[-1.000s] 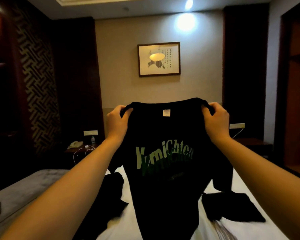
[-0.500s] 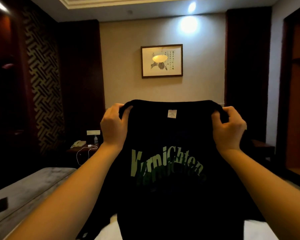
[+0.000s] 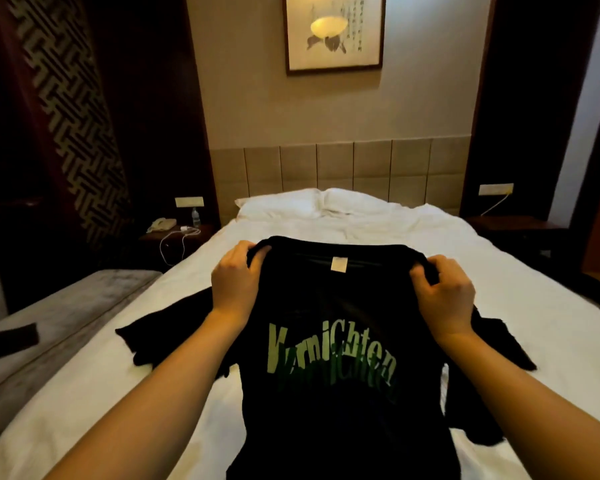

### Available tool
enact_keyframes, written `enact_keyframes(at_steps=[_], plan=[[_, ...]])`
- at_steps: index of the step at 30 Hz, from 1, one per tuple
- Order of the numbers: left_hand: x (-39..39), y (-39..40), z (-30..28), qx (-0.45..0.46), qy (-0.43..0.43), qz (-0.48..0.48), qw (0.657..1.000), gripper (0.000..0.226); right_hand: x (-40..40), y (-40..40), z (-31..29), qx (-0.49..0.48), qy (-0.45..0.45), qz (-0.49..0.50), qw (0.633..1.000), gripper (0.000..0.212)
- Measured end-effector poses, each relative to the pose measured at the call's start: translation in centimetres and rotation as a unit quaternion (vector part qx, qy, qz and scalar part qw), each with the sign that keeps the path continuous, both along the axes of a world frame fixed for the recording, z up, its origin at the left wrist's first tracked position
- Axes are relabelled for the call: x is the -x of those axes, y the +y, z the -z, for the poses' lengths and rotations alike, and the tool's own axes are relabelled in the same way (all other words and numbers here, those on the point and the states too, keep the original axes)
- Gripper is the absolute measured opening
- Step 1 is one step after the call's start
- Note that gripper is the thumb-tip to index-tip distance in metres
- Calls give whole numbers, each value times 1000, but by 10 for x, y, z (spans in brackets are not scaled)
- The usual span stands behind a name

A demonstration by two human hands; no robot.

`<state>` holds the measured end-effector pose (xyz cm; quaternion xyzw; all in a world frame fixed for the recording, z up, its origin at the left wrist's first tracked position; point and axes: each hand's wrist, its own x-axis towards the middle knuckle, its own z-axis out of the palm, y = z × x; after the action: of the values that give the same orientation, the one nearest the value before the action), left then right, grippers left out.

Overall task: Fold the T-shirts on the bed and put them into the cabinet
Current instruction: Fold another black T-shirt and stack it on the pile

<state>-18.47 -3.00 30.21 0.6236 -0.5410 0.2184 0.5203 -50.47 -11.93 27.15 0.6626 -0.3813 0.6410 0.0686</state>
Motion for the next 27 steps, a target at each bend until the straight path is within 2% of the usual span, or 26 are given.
enact_keyframes(at_steps=[3,7,12,19,27], plan=[[-6,-12,40,-68,39,16,997,25,-5,-9,39,-71,12,-3,997,38],[-12,-27,93,-131,71,17,989,27,-10,-22,85,-200,34,-9,979,19],[-14,-53,137,-181,101,9,978,26,-18,-48,131,-287,60,-10,956,21],[-26,-101,185,-244,109,-4,964,25,-35,-92,171,-338,107,-1,935,31],[-44,-158,254,-334,103,-36,936,33,-57,-144,222,-375,176,21,910,33]])
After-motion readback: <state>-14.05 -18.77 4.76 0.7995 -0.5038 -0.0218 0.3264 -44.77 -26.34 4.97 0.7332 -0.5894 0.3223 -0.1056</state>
